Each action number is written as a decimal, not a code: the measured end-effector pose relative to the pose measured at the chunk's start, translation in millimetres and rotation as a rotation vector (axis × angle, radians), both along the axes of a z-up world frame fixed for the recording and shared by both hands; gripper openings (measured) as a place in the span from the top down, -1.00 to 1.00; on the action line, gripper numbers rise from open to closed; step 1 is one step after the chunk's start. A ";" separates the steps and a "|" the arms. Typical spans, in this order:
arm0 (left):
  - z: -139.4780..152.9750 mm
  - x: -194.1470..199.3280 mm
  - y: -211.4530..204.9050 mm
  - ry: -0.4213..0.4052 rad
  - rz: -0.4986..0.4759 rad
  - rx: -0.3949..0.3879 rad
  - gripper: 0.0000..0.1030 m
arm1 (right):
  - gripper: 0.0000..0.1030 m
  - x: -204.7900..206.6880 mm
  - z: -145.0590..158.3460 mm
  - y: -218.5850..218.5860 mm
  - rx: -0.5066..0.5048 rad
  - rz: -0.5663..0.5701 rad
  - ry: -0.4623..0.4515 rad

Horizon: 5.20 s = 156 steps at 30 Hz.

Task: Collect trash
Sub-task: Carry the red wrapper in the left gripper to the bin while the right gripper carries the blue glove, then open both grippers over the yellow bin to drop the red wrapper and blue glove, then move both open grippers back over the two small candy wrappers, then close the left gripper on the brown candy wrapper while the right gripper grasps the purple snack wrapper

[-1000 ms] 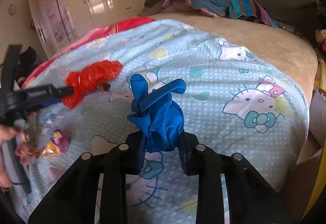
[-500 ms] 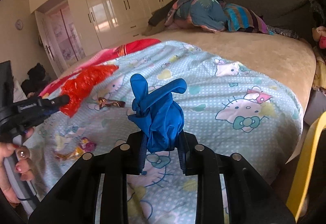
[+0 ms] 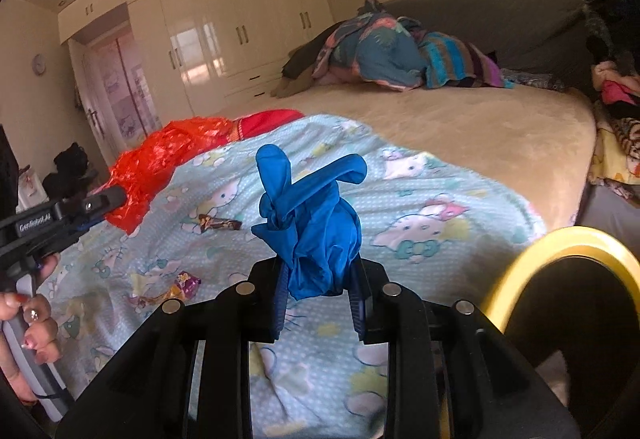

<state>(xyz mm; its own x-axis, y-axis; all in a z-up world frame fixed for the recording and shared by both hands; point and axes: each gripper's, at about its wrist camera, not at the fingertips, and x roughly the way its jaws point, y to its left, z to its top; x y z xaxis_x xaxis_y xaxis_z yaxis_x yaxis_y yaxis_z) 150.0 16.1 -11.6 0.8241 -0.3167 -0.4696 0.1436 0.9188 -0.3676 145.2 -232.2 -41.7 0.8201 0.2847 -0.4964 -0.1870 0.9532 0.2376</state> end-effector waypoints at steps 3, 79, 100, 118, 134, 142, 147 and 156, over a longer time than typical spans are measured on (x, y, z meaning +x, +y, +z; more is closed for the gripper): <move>4.9 -6.6 -10.6 -0.017 -0.029 0.009 0.86 | 0.53 -6.1 4.9 -14.0 0.000 -0.032 -0.002; 10.7 -37.2 -86.1 -0.086 -0.133 0.138 -0.79 | -0.53 -49.1 23.3 -80.6 0.045 -0.225 0.089; -9.3 11.3 33.8 0.020 0.131 0.114 -0.79 | -0.53 -9.6 18.8 80.6 -0.015 0.149 0.145; -72.5 111.1 87.2 0.274 0.128 0.104 -0.23 | -0.33 67.0 -27.2 176.7 -0.095 0.310 0.409; -109.4 163.7 81.6 0.369 0.071 -0.008 0.03 | 0.48 102.8 -67.0 197.0 -0.028 0.365 0.614; -122.7 176.1 75.8 0.398 0.072 -0.048 0.31 | 0.52 84.2 -45.7 149.5 0.072 0.303 0.502; -122.5 175.2 70.0 0.391 0.074 -0.062 0.67 | 0.52 64.6 -38.0 121.4 0.070 0.238 0.427; -94.4 135.9 47.7 0.291 0.036 -0.044 0.79 | 0.52 44.0 -23.4 83.2 0.038 0.158 0.298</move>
